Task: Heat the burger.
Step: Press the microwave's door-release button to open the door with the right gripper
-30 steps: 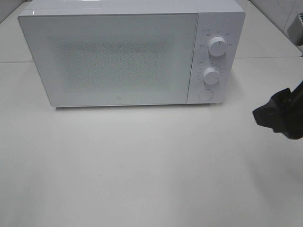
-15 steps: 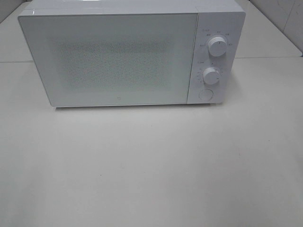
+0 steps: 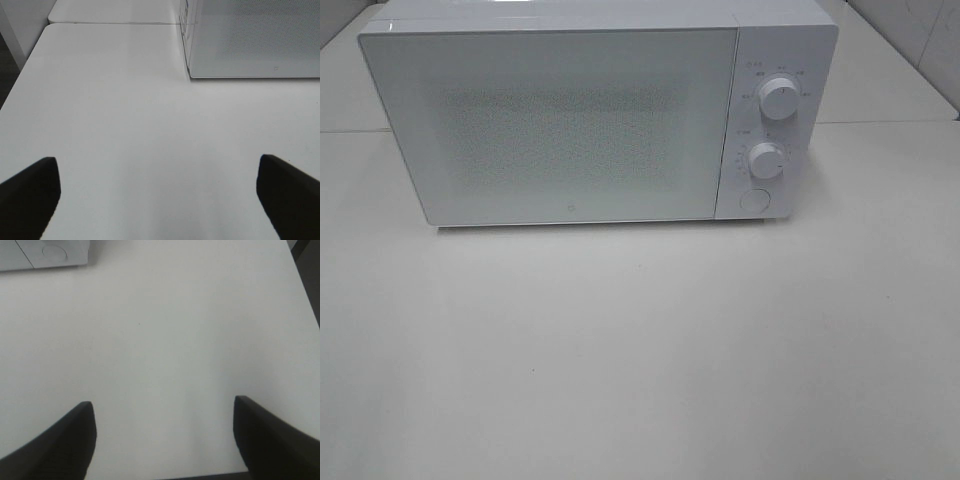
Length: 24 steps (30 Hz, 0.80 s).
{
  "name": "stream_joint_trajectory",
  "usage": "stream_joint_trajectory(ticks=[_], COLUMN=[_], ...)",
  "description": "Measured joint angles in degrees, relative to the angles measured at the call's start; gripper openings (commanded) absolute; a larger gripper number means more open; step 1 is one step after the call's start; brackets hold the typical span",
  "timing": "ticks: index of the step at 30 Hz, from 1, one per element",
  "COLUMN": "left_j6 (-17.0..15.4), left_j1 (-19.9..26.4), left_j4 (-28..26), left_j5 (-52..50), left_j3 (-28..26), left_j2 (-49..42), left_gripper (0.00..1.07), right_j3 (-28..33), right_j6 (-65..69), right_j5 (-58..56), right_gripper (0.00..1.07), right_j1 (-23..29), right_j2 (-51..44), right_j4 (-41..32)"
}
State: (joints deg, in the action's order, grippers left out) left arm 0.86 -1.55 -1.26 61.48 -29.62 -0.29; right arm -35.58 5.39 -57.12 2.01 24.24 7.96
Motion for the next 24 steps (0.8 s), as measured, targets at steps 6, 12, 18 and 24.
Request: stream_joint_trajectory(ticks=[6,12,18,24], left_j6=[0.00,0.00,0.00,0.00], left_j1=[0.00,0.00,0.00,0.00], left_j4=[0.00,0.00,0.00,0.00], left_j5=[0.00,0.00,0.00,0.00], left_j3=[0.00,0.00,0.00,0.00], left_j2=[0.00,0.00,0.00,0.00], left_gripper=[1.01,1.01,1.01,1.01], right_j3=[0.63,4.76,6.93,6.99], right_j6=[-0.06,-0.06,-1.66,-2.75], right_j5=[-1.26,-2.75,0.63,1.43], right_gripper=[0.76,0.76,0.76,0.76], right_j1=[0.00,0.00,0.00,0.00], right_j2=[-9.00,-22.52,-24.52,-24.52], right_j4=[-0.06,-1.60,-2.18,-2.92])
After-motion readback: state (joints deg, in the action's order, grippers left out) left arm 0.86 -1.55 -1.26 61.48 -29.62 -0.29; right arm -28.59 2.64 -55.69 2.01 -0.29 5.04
